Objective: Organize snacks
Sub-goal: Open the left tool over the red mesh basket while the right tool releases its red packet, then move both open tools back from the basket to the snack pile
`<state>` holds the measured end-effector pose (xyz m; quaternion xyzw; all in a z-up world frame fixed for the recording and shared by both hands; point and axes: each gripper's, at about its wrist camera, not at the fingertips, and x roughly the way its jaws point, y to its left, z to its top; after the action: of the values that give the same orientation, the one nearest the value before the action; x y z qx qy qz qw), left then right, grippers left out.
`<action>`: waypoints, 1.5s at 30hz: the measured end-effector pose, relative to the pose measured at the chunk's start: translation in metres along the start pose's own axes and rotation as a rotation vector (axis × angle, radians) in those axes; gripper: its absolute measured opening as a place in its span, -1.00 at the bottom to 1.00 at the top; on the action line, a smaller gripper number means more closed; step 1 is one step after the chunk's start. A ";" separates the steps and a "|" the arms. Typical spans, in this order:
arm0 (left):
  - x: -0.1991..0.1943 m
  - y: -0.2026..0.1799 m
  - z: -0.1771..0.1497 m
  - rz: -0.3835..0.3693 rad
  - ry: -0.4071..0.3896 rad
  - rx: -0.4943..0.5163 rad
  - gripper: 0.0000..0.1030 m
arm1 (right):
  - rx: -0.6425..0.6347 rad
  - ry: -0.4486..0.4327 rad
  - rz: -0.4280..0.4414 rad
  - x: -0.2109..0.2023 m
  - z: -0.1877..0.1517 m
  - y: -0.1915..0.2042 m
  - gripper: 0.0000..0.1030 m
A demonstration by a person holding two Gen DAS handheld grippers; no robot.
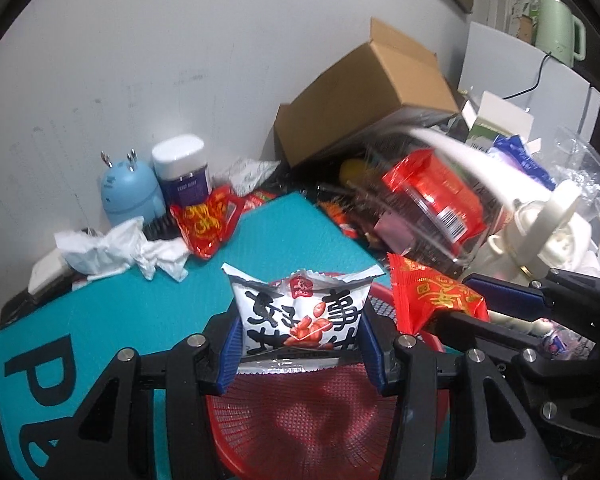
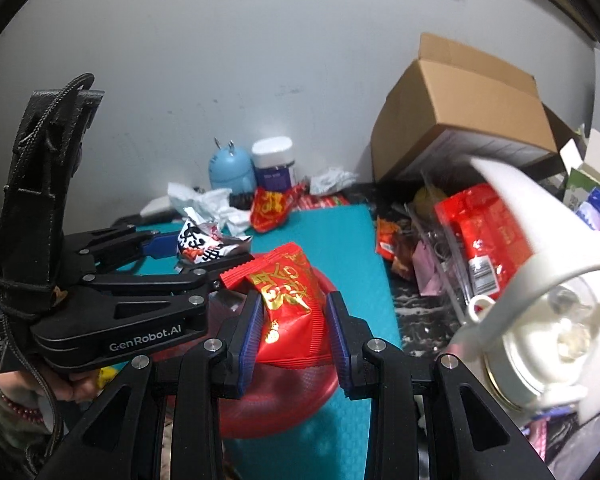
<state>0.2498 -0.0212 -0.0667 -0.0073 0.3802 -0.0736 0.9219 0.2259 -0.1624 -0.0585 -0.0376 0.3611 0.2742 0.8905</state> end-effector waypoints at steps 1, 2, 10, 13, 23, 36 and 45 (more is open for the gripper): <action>0.004 0.001 -0.001 0.003 0.012 -0.001 -0.04 | -0.001 0.013 -0.001 0.004 0.000 0.000 -0.38; 0.009 0.002 -0.002 0.009 0.022 -0.004 -0.04 | 0.002 0.023 -0.004 0.008 0.000 -0.001 -0.38; 0.027 0.007 -0.005 0.023 0.094 -0.005 -0.03 | -0.017 0.077 -0.025 0.023 -0.005 -0.001 -0.32; 0.027 0.009 -0.005 0.036 0.111 -0.017 0.12 | -0.011 0.087 -0.038 0.024 -0.005 -0.002 -0.21; 0.000 0.005 0.006 0.070 0.074 -0.010 0.19 | -0.002 0.059 -0.066 0.002 0.005 -0.003 -0.12; -0.084 -0.010 0.027 0.092 -0.062 0.013 0.19 | -0.033 -0.076 -0.080 -0.069 0.028 0.016 -0.12; -0.150 -0.027 0.029 0.085 -0.159 0.028 0.19 | -0.054 -0.174 -0.100 -0.126 0.032 0.033 -0.07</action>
<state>0.1621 -0.0280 0.0608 0.0157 0.3046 -0.0387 0.9515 0.1551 -0.1837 0.0531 -0.0557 0.2724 0.2415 0.9297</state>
